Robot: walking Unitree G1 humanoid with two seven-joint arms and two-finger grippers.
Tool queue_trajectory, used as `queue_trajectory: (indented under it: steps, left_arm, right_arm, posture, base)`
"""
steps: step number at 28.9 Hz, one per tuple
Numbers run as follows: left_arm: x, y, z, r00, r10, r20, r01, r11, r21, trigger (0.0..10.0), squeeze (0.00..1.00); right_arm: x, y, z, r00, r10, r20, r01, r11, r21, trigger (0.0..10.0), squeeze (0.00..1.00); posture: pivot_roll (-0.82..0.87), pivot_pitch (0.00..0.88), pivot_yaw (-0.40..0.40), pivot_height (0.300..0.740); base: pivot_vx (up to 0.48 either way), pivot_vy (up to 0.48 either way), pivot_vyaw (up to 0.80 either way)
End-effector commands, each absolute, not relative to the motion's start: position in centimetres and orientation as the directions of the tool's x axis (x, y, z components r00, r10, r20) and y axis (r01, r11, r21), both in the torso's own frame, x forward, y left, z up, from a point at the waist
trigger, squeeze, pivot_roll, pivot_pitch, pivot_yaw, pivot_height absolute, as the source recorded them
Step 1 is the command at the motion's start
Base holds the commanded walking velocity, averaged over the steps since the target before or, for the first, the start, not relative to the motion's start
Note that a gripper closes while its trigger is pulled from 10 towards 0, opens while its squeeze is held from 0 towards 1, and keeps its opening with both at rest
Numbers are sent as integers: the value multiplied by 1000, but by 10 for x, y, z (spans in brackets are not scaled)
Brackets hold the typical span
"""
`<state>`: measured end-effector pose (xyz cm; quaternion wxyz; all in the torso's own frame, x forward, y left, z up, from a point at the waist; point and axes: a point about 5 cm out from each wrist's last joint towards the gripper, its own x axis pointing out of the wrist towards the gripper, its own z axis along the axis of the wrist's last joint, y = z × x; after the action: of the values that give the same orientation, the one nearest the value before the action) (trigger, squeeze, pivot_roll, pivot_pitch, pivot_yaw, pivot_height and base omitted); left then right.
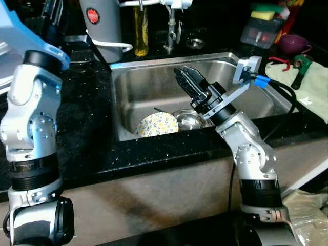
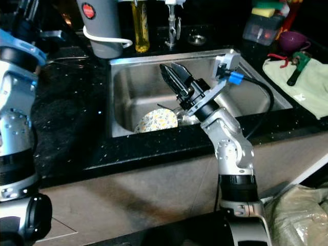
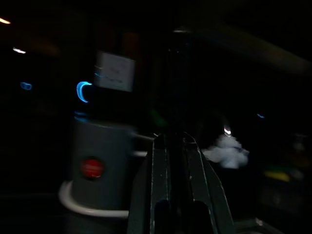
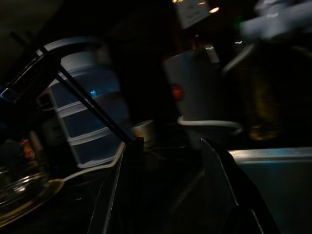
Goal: Kitchen organization
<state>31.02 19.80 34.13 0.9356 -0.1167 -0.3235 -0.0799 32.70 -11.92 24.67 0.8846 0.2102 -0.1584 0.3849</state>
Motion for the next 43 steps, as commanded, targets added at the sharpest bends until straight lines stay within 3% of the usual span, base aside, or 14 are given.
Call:
queue_trajectory:
  steps: [1, 5, 8, 17, 19, 22, 31, 34, 43]
  left_arm:
    - [316, 188, 332, 804, -145, 577, 295, 939, -175, 10000, 0]
    - [320, 180, 320, 831, -209, 516, 340, 924, -174, 10000, 0]
    - [329, 167, 287, 893, -332, 305, 374, 923, -91, 10000, 0]
    - [333, 162, 253, 920, -372, 120, 381, 922, -66, 10000, 0]
    - [333, 161, 251, 920, -375, 114, 384, 921, -64, 10000, 0]
    - [333, 161, 246, 922, -374, 102, 381, 923, -55, 10000, 0]
    - [334, 163, 247, 925, -359, 123, 368, 928, -58, 10000, 0]
    - [338, 172, 247, 939, -297, 176, 309, 950, -50, 10000, 0]
    - [341, 180, 237, 946, -231, 227, 252, 965, -69, 10000, 0]
  right_arm:
    - [328, -122, 246, 660, 613, 434, -742, 623, 247, 10000, 0]
    - [328, -122, 246, 660, 612, 436, -742, 623, 248, 10000, 0]
    - [328, -122, 247, 659, 612, 437, -742, 624, 246, 10000, 0]
    - [326, -123, 245, 644, 640, 420, -757, 613, 228, 10000, 0]
    - [324, -123, 243, 626, 667, 404, -773, 599, 209, 10000, 0]
    - [310, -125, 230, 503, 813, 293, -861, 500, 89, 10000, 0]
    - [300, -129, 223, 431, 880, 199, -901, 434, 31, 10000, 0]
    - [281, -131, 212, 302, 952, 47, -953, 303, 1, 10000, 0]
    - [271, -128, 206, 224, 974, -11, -974, 225, 8, 10000, 0]
  posture:
    - [39, 28, -19, 732]
    - [39, 28, -20, 732]
    - [37, 28, -21, 732]
    - [34, 29, -20, 732]
    - [32, 30, -19, 732]
    - [32, 28, -19, 732]
    - [28, 24, -18, 732]
    - [22, 14, -15, 732]
    - [15, 10, -17, 732]
  base:
    - [0, 0, 0]
    - [0, 0, 0]
    - [0, 0, 0]
    - [0, 0, 0]
    - [0, 0, 0]
    - [0, 0, 0]
    - [0, 0, 0]
    - [0, 0, 0]
    - [0, 0, 0]
